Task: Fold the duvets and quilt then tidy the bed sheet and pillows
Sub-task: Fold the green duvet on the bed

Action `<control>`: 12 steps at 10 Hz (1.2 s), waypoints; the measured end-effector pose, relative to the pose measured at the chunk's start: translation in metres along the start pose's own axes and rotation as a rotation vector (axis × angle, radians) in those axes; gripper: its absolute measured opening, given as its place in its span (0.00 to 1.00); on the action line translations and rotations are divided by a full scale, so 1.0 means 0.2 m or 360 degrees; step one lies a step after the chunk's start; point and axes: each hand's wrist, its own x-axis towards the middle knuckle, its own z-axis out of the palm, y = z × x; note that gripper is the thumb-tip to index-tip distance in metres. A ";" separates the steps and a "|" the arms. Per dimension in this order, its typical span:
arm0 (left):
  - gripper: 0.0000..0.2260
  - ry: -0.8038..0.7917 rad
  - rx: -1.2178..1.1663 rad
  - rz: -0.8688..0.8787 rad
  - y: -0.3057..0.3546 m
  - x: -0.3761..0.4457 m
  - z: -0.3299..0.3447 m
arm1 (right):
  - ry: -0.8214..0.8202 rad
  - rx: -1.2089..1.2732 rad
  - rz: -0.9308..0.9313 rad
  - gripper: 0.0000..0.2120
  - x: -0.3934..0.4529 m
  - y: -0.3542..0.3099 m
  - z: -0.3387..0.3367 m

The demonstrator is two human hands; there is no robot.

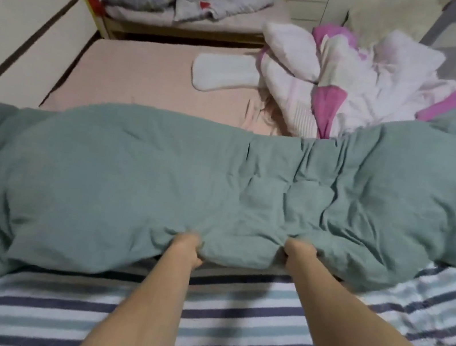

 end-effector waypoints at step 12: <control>0.28 -0.0525 0.3578 0.1354 -0.31 0.19 0.17 | -0.0201 -0.1765 -0.1167 0.21 0.22 0.40 -0.29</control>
